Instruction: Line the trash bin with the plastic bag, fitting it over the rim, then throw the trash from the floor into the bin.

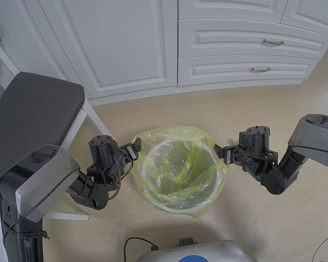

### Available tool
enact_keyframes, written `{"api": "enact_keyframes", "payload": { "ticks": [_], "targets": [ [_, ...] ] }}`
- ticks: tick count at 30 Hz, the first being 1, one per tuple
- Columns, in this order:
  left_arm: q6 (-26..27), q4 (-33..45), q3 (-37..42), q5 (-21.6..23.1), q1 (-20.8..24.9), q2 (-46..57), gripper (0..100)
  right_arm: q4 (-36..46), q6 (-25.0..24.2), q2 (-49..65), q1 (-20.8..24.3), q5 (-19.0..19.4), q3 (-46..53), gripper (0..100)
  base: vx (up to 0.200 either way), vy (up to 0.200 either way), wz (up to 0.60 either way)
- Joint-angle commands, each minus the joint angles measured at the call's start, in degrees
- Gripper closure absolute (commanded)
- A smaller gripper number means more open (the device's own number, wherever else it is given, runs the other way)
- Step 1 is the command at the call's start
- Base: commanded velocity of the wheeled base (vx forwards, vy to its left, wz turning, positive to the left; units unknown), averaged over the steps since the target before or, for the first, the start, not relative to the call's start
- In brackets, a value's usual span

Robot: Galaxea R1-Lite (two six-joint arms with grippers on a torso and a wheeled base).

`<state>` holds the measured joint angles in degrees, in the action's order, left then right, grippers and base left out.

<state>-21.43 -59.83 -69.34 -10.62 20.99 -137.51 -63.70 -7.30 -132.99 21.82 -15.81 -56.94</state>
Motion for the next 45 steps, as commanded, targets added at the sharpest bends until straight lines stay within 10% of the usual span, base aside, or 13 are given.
{"api": "enact_keyframes", "payload": {
  "ticks": [1, 33, 45],
  "targets": [
    [0.1, 1.0, 0.4, 0.1, -0.8, -0.6, 0, 1.9, 0.2, -0.4, -0.4, 0.0, 0.3, 0, 0.0, 0.0, 0.0],
    [4.5, 14.7, 8.8, 4.8, -4.1, 10.8, 0, 2.1, 8.4, 11.2, -0.5, 1.7, 13.5, 0, 0.0, 0.0, 0.0],
    [5.7, 14.1, 10.7, 5.0, -4.0, 11.5, 0, 2.6, 8.8, -1.5, 0.8, 6.0, 10.6, 0, 0.0, 0.0, 0.0]
  ]
}}
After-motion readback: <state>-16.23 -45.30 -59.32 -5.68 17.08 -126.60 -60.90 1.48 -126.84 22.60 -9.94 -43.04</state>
